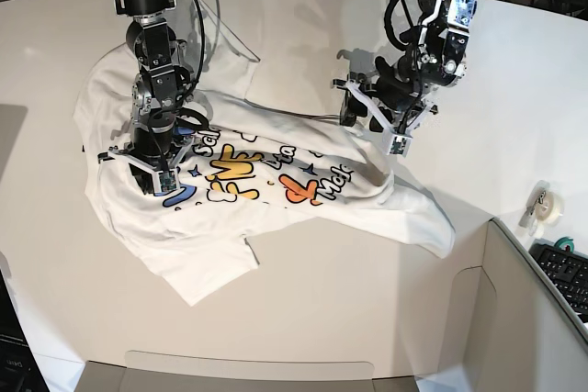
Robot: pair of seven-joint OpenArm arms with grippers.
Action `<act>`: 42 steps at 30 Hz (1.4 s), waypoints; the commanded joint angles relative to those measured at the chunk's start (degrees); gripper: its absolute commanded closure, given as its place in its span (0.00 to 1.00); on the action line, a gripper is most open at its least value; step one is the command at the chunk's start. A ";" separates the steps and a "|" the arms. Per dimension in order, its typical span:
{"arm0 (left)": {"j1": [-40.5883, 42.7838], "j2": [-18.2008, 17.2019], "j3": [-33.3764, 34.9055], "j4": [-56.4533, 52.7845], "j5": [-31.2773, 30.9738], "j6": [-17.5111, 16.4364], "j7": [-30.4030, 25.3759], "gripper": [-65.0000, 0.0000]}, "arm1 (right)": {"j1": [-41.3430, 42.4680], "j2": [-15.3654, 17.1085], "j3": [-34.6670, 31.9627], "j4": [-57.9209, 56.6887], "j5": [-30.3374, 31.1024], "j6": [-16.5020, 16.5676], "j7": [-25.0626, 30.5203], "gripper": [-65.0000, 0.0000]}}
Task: Layout the t-shirt on the table in an organized manner, then fold the t-shirt properly
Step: 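Lower the left gripper and grasp the shirt shoulder fabric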
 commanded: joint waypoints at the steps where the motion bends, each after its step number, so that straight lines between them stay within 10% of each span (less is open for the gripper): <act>1: -0.65 -0.17 -0.24 1.16 0.86 -0.41 -0.87 0.51 | -1.82 -0.18 -0.08 -1.91 1.87 4.39 -8.43 0.92; 21: -3.47 -0.17 7.41 -4.38 1.56 -0.23 -5.71 0.52 | -2.61 -0.27 -0.17 -1.91 1.87 4.39 -8.43 0.92; 29: -3.47 -0.17 7.32 -4.38 1.56 -0.23 -5.71 1.00 | -2.53 -0.27 -0.17 -1.91 1.87 4.39 -8.43 0.92; 42: 0.40 -0.52 -0.50 4.76 1.56 -0.23 -5.09 1.00 | -2.53 -0.27 -0.17 -1.91 1.87 4.39 -8.43 0.92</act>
